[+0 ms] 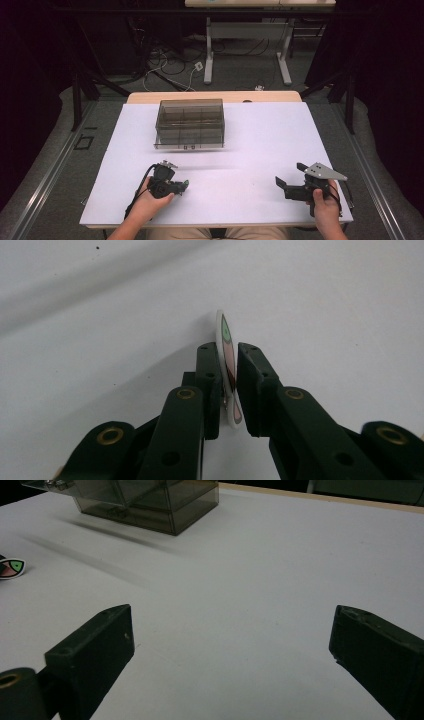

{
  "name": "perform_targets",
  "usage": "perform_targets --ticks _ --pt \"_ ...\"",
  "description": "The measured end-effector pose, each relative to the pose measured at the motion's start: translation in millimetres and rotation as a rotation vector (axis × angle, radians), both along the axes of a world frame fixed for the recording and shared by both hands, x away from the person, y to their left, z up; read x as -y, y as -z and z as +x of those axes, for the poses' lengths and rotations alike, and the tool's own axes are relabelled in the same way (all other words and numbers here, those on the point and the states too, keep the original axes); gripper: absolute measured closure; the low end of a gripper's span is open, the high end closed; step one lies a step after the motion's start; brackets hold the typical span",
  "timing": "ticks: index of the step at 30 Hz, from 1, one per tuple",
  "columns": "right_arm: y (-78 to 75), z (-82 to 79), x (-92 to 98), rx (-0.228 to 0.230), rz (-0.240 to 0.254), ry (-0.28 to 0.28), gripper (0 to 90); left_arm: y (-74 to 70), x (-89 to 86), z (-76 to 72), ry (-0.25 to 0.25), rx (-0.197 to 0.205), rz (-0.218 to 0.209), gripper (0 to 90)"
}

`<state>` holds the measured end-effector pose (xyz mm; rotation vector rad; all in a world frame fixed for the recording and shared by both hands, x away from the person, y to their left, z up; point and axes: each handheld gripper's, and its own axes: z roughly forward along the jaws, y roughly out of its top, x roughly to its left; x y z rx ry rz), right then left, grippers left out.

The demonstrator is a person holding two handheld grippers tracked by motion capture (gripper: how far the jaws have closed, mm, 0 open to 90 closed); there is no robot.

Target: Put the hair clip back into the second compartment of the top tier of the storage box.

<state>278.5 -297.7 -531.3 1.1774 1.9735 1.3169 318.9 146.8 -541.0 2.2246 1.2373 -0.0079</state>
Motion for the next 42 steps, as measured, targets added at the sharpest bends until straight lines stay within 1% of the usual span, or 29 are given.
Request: perform_targets --ticks 2,6,12,13,18,22,24,25,26,29,31,34,35,37,39,40,41,42 --pt "0.1 0.0 0.0 0.000 0.000 0.000 3.9 -1.6 -0.2 -0.5 -0.003 -0.003 -0.016 81.9" --pt "-0.2 -0.2 0.3 -0.004 -0.004 -0.002 4.0 -1.7 0.7 -1.1 -0.002 0.004 -0.013 82.5" --pt "0.2 0.1 0.0 0.006 0.005 -0.004 4.0 -2.1 0.7 -1.2 0.001 0.005 -0.011 82.6" --pt "-0.1 -0.2 0.1 0.000 -0.001 -0.001 4.0 -2.1 0.8 -1.3 0.001 0.005 -0.012 82.6" --pt "-0.2 -0.5 0.1 -0.005 0.003 0.001 4.0 -2.4 1.0 -1.5 0.002 0.005 -0.010 82.6" --pt "-0.2 -0.4 0.3 -0.004 0.002 0.000 4.0 -2.4 1.2 -1.7 0.001 0.006 -0.010 82.6" --pt "-0.2 -0.5 0.2 -0.005 0.002 0.000 4.0 -2.9 -0.6 -0.5 0.019 0.015 -0.002 82.6" --pt "-0.2 -0.6 0.2 -0.006 0.003 0.001 4.0 -2.8 0.2 -1.2 -0.001 0.011 -0.012 82.6" --pt "-0.1 -0.5 0.1 -0.004 0.004 0.001 4.0 -2.9 0.0 -1.3 -0.009 0.011 -0.017 82.6" --pt "-0.4 -0.7 0.4 -0.010 -0.001 0.003 4.0 -3.4 -2.3 -0.3 -0.002 0.019 -0.011 82.6" --pt "-0.4 -0.7 0.3 -0.009 0.000 0.002 4.0 -3.3 -2.2 -0.7 -0.022 0.017 -0.020 82.6" --pt "-0.5 -0.8 0.5 -0.010 -0.004 0.000 4.0 -3.9 -4.1 0.0 -0.027 0.020 -0.019 82.6" --pt "-0.6 -0.9 0.5 -0.012 -0.005 0.001 4.0 -3.8 -4.2 -0.1 -0.039 0.024 -0.024 82.5" --pt "-0.6 -0.9 0.5 -0.013 -0.005 0.002 4.0 -4.1 -5.2 0.1 -0.045 0.024 -0.025 82.6" --pt "-0.5 -0.8 0.6 -0.010 -0.006 0.000 4.0 -4.2 -6.5 0.9 -0.053 0.037 -0.022 82.5" --pt "-0.5 -0.7 0.6 -0.011 -0.006 -0.001 4.0 -4.4 -6.4 0.4 -0.068 0.035 -0.028 82.6" --pt "-0.6 -0.8 0.6 -0.015 -0.007 -0.001 4.0 -4.4 -7.1 0.7 -0.070 0.040 -0.030 82.6" --pt "-0.1 -0.5 0.3 -0.008 -0.002 0.000 4.0 -4.9 -8.0 1.0 -0.067 0.038 -0.031 82.6"
